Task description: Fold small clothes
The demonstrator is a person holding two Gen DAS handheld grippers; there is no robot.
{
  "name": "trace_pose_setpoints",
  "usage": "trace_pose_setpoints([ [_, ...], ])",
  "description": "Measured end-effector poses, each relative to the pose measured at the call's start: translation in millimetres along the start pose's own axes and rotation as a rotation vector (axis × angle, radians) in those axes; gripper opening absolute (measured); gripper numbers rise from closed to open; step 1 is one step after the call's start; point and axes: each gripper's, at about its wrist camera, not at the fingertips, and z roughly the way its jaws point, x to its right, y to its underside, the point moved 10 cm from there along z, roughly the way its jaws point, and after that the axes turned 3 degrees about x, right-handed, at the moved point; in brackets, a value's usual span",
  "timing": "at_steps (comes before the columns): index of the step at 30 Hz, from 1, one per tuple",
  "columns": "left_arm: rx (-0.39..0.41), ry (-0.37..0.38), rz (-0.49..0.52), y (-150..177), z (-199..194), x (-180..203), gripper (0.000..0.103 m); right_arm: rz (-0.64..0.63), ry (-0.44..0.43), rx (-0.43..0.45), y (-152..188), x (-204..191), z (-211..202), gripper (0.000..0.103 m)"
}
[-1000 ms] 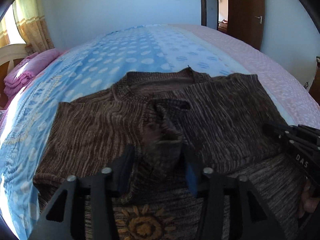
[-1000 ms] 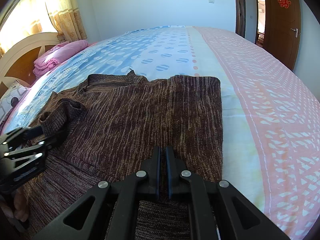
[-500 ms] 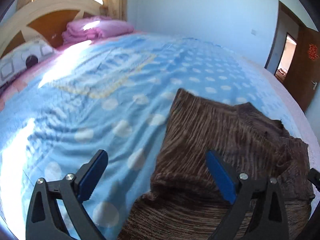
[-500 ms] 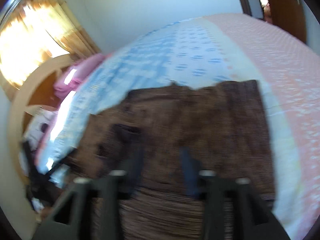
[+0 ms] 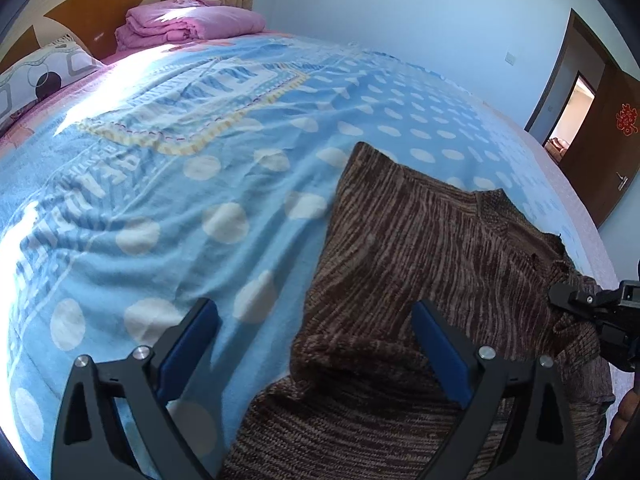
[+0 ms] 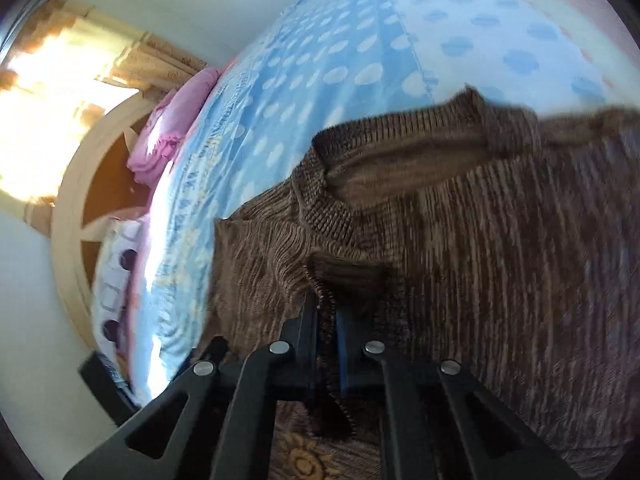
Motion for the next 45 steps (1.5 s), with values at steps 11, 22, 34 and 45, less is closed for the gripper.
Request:
trace_pose_setpoints([
  [11,0.005,0.003,-0.002,1,-1,0,0.1,-0.414,0.332,0.289,-41,32,-60,0.008],
  [22,0.004,0.002,-0.001,1,-1,0,0.101,-0.222,0.098,0.228,31,10,-52,0.034],
  [34,0.008,0.012,-0.011,0,0,0,0.102,-0.492,0.097,0.027,56,-34,5,0.033],
  [45,0.012,0.013,-0.018,0,0,0,0.102,-0.466,0.327,0.136,75,38,-85,0.033],
])
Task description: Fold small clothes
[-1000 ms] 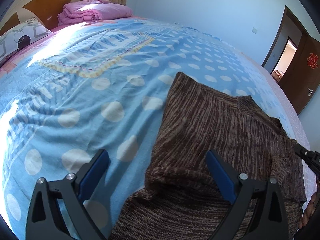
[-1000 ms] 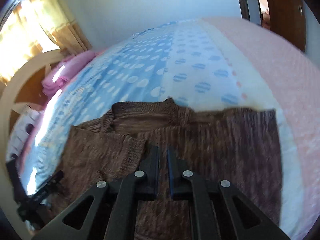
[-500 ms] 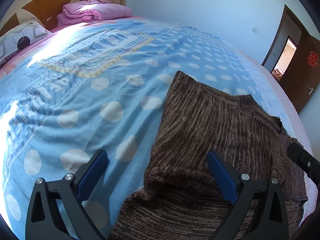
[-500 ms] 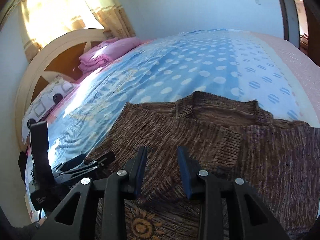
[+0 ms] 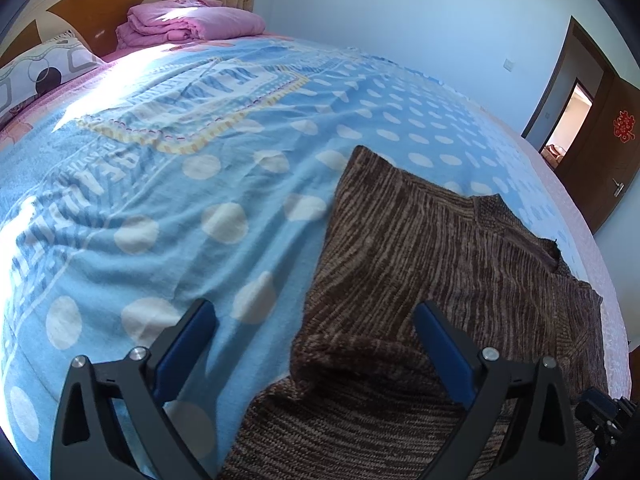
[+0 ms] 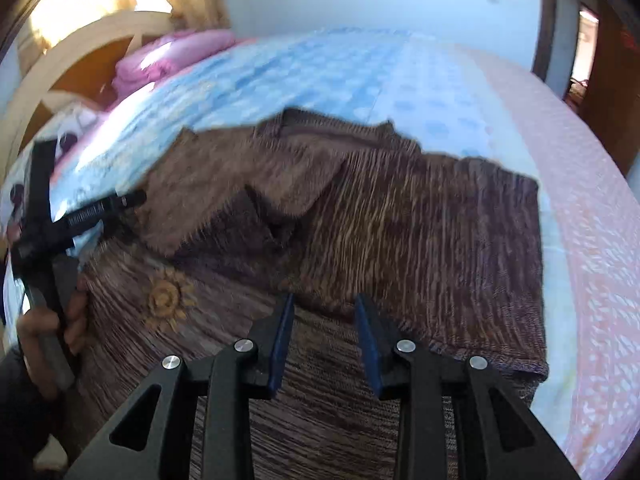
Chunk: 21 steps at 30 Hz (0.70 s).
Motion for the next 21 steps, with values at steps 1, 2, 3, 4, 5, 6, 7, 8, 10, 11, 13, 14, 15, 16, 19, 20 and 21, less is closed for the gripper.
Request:
trace_pose_setpoints([
  [1,0.0,-0.002,0.001,0,0,0,0.102,0.006,-0.022,0.039,-8,-7,-4,0.033],
  [2,0.001,-0.003,0.003,0,0,0,0.102,0.009,-0.044,0.071,-17,-16,-6,0.033],
  [3,0.002,-0.005,0.004,0,0,0,0.102,0.008,-0.062,0.098,-27,-27,-5,0.033],
  [4,0.002,-0.006,0.004,0,-1,0,0.102,0.003,-0.074,0.112,-36,-37,-3,0.033],
  [5,0.002,-0.006,0.003,0,0,-1,0.102,-0.007,-0.083,0.122,-45,-48,2,0.033],
  [6,0.002,-0.006,0.004,0,-1,0,0.102,-0.026,-0.093,0.132,-54,-61,7,0.033],
  [7,0.003,-0.007,0.004,0,-1,0,0.102,-0.05,-0.108,0.134,-61,-73,14,0.033],
  [8,0.004,-0.007,0.005,1,-1,0,0.102,-0.074,-0.12,0.128,-65,-83,20,0.033],
  [10,0.001,-0.006,0.004,1,0,0,0.102,-0.123,-0.14,0.09,-62,-102,34,0.033],
  [11,0.002,-0.005,0.003,1,-1,0,0.102,-0.133,-0.148,0.056,-56,-104,42,0.033],
  [13,0.003,-0.004,0.002,1,0,0,0.102,-0.117,-0.142,-0.008,-39,-96,51,0.033],
  [14,0.004,-0.002,0.001,1,0,0,0.102,-0.098,-0.137,-0.043,-26,-85,52,0.032],
  [15,0.005,0.0,-0.001,1,0,0,0.103,-0.081,-0.156,-0.052,-16,-79,48,0.032],
  [16,0.006,0.005,-0.002,0,0,1,0.103,-0.057,-0.207,-0.027,-8,-73,38,0.032],
  [19,0.009,0.011,-0.007,0,0,1,0.103,0.008,-0.179,-0.022,16,-47,14,0.033],
  [20,0.009,0.012,-0.007,0,0,1,0.103,0.037,-0.166,-0.029,23,-40,9,0.034],
  [21,0.008,0.012,-0.007,0,0,1,0.103,0.061,-0.146,-0.042,31,-34,6,0.034],
])
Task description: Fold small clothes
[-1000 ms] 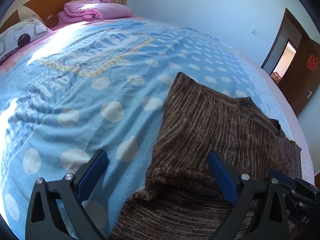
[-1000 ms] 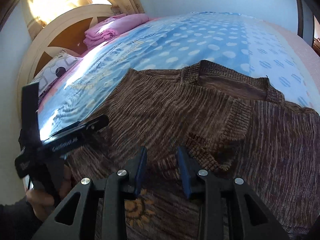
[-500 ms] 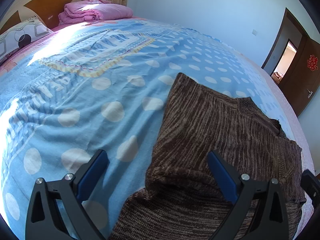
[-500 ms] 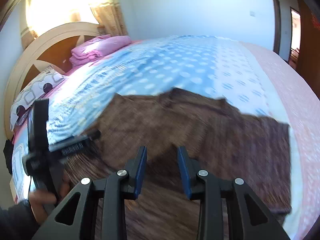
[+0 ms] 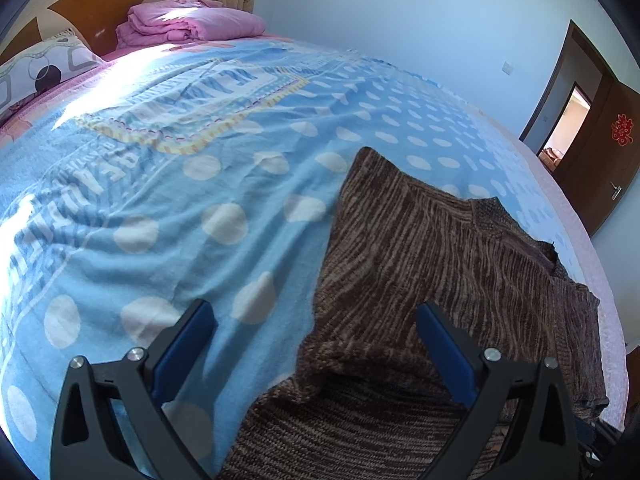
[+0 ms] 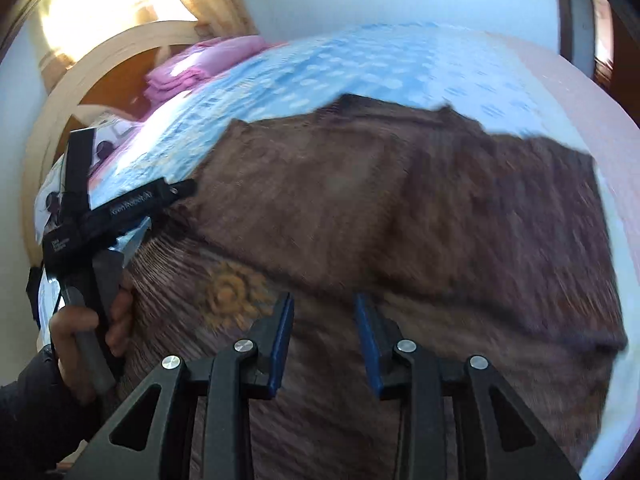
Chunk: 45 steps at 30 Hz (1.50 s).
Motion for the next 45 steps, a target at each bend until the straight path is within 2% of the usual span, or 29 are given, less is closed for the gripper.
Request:
trace_pose_setpoints([
  [3,-0.006,-0.001,0.001,1,1,0,0.103,0.053,0.028,0.034,9,9,-21,0.034],
  [6,-0.01,0.015,-0.004,1,0,0,0.103,0.08,0.033,0.11,10,6,-51,0.034],
  [10,-0.072,0.11,0.048,9,-10,3,0.103,0.083,0.036,0.194,18,3,-102,0.034],
  [12,-0.11,0.164,0.106,20,-30,-1,0.103,0.058,0.062,0.244,27,5,-135,0.038],
  [14,-0.091,0.205,0.143,30,-62,-17,0.103,0.041,0.099,0.281,38,9,-163,0.054],
  [18,-0.053,0.21,0.218,54,-122,-59,0.103,0.058,0.167,0.303,68,27,-207,0.056],
  [21,-0.084,0.233,0.232,80,-146,-78,0.103,0.096,0.181,0.281,89,40,-226,0.056],
  [25,-0.14,0.261,0.245,121,-157,-86,0.099,0.116,0.201,0.238,118,49,-244,0.056],
  [27,-0.121,0.274,0.271,136,-170,-84,0.099,0.099,0.224,0.203,138,50,-250,0.056],
  [31,-0.166,0.366,0.302,165,-192,-71,0.094,0.077,0.21,0.121,178,40,-250,0.056],
  [34,-0.177,0.379,0.328,178,-199,-69,0.094,0.056,0.192,0.063,206,27,-239,0.056],
  [37,-0.17,0.386,0.304,182,-200,-70,0.093,0.078,0.179,0.004,230,21,-215,0.056],
  [40,-0.206,0.438,0.269,187,-207,-66,0.086,0.119,0.152,-0.064,247,16,-191,0.056],
  [45,-0.209,0.412,0.303,200,-210,-68,0.084,0.169,0.118,-0.105,262,12,-170,0.056],
])
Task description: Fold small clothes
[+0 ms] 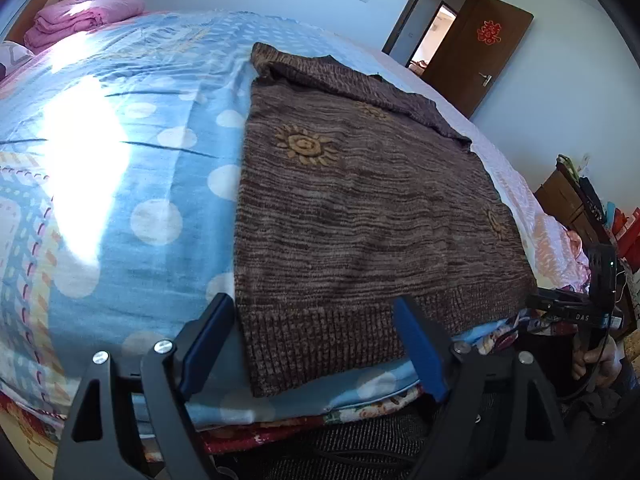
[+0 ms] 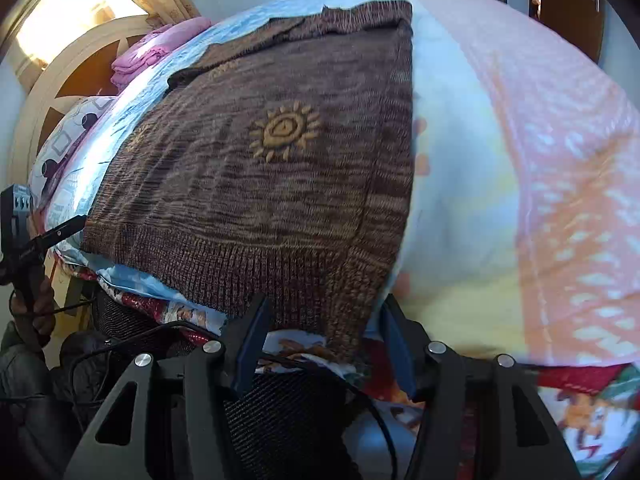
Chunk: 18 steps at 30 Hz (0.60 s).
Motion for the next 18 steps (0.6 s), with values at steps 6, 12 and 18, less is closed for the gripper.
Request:
trace_pose_setpoints([
  [6,0.003,-0.027,0.012,-2,5,3,0.079,0.033,0.009,0.013,0,8,-2,0.023],
  [12,-0.023,-0.067,-0.035,-1,4,-12,0.01,0.064,-0.05,0.004,-4,9,-15,0.007],
  [18,-0.028,-0.009,-0.105,-9,1,-11,0.011,0.198,-0.226,0.061,-25,6,-40,0.006],
])
